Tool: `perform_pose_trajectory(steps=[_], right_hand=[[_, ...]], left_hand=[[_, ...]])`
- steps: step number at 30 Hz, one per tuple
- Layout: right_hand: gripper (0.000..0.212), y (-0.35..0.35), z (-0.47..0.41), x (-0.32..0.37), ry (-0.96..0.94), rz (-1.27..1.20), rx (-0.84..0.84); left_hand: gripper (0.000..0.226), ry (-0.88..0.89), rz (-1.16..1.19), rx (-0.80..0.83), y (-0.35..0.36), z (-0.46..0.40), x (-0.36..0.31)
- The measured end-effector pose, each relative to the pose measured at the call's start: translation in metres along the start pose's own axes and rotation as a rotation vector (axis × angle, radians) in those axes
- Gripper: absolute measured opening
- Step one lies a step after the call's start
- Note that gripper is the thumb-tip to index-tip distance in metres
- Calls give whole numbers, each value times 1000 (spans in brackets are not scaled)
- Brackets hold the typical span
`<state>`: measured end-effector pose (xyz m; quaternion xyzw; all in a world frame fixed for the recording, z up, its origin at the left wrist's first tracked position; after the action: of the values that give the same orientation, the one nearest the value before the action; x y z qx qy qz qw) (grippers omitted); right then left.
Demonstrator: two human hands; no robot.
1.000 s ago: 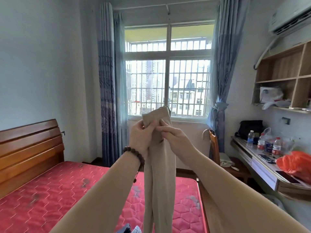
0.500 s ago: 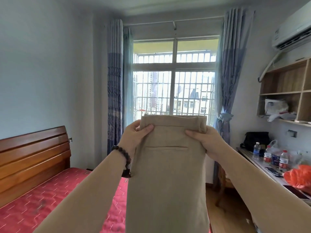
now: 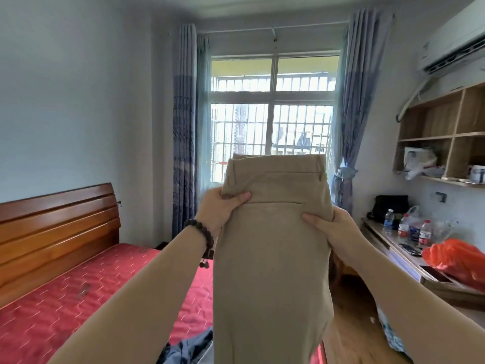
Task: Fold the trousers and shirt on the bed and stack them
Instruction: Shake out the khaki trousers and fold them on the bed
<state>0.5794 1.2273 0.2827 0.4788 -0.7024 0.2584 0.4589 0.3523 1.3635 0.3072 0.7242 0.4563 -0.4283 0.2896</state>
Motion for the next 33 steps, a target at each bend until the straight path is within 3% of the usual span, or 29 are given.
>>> perform_pose_trajectory(steps=[3,7,11,16,17,19,20,24,33], right_hand=[[35,5,49,24,-54,16,-4],[24,7,130,57,-95,23,-64],[10,16,204,96,-147,77,-117],[19,22,240,162,-195,13,-170],[17,20,242,172,-199,-18,-198],[16,15,246,180,-183,-51,-237],[16,13,248,177,-162,-48,-242],[27,-1,257,147,-59,-23,-217],[25,-40,252,76,-13,73,-181]], left_hand=[[38,74,-73,-41,-2,49,-29],[17,184,-149,-99,-3,131,-64],[10,234,-191,-142,-2,202,-98],[10,335,-187,-225,-12,245,-171],[20,313,-168,-192,-13,248,-173],[49,125,-132,-52,-10,258,-155],[52,27,-126,21,-6,266,-139],[26,-20,-184,-9,2,291,-96],[18,-24,-276,-47,27,285,-35]])
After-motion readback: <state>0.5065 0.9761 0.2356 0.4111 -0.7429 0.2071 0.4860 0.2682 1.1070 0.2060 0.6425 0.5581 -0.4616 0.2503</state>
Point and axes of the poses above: each hand's wrist, its own z-axis away from the middle knuckle, its own y-axis out of the palm, x = y × z, the point moved 5 cm from there along -z, towards the middle knuckle, and after that the axes turned 8 degrees about -z, right-handed, at the moved point
